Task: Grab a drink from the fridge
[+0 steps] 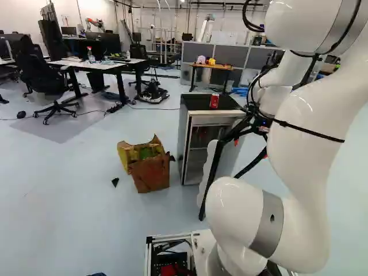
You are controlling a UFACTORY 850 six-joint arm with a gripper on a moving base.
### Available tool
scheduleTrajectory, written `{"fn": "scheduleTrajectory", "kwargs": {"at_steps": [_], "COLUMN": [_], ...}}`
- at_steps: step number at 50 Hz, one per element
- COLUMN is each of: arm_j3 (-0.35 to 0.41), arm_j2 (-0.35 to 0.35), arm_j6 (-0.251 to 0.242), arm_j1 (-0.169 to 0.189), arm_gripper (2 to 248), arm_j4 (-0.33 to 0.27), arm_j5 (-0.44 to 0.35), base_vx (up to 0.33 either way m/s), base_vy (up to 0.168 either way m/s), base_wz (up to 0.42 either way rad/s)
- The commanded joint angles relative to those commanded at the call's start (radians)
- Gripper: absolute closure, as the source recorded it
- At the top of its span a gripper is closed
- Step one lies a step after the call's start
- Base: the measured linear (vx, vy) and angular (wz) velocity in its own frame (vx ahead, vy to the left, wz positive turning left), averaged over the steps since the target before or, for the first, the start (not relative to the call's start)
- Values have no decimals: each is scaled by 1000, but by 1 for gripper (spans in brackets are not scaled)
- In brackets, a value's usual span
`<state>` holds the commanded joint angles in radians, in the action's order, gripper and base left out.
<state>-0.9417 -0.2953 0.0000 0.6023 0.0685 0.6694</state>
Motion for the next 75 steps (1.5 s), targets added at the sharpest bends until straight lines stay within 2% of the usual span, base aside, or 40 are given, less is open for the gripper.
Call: {"fn": "scheduleTrajectory", "kwargs": {"at_steps": [37,75], "arm_j3": [9,-48], "arm_j2": [7,-36], "arm_j6": [0,0], "arm_j1": [-135,-240], "arm_gripper": [3,3], "arm_j4": [-41,-81], "arm_j5": [-38,-84], "base_vx": [0,0], "base_vy": [0,0], "base_wz": [0,0]}}
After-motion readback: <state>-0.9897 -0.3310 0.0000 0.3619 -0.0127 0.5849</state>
